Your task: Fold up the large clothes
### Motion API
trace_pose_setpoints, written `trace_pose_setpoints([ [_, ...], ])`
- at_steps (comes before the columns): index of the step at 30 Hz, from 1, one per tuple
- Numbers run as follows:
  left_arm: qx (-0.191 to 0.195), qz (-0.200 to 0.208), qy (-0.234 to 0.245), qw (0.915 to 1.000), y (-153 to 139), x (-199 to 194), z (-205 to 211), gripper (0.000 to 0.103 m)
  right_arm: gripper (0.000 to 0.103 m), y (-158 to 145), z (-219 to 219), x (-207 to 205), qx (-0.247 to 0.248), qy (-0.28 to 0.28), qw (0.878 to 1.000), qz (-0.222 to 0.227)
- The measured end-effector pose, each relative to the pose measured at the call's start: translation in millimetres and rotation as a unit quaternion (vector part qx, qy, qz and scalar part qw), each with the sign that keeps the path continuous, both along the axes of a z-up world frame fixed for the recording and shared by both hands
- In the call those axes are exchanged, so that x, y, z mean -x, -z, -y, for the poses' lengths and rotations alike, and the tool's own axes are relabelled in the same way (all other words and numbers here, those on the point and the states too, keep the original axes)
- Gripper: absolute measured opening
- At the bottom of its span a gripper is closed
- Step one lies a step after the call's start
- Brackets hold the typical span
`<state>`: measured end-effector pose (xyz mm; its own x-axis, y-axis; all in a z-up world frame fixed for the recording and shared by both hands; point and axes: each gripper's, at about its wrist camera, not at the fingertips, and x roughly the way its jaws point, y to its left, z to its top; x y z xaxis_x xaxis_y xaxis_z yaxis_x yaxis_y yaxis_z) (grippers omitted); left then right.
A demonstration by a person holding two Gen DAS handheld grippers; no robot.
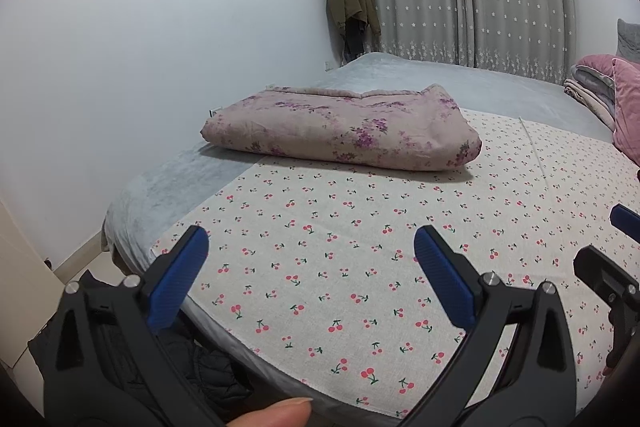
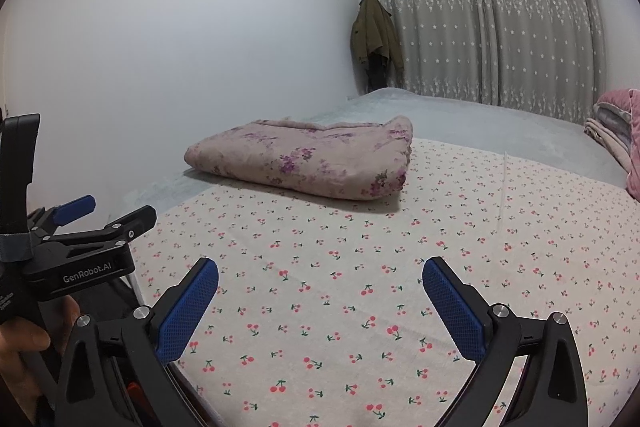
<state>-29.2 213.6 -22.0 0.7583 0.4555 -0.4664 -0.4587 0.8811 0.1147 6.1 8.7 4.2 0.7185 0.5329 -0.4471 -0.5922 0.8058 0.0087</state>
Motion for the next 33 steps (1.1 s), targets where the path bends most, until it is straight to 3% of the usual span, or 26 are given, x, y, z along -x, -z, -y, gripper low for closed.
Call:
trace_pose_setpoints([
  [33, -0.004, 0.000, 0.000, 1.0000, -0.2, 2.4, 1.3, 0.102, 0.103, 2.4, 1.3, 2.5, 0.008, -0.002, 1.000, -0.002],
])
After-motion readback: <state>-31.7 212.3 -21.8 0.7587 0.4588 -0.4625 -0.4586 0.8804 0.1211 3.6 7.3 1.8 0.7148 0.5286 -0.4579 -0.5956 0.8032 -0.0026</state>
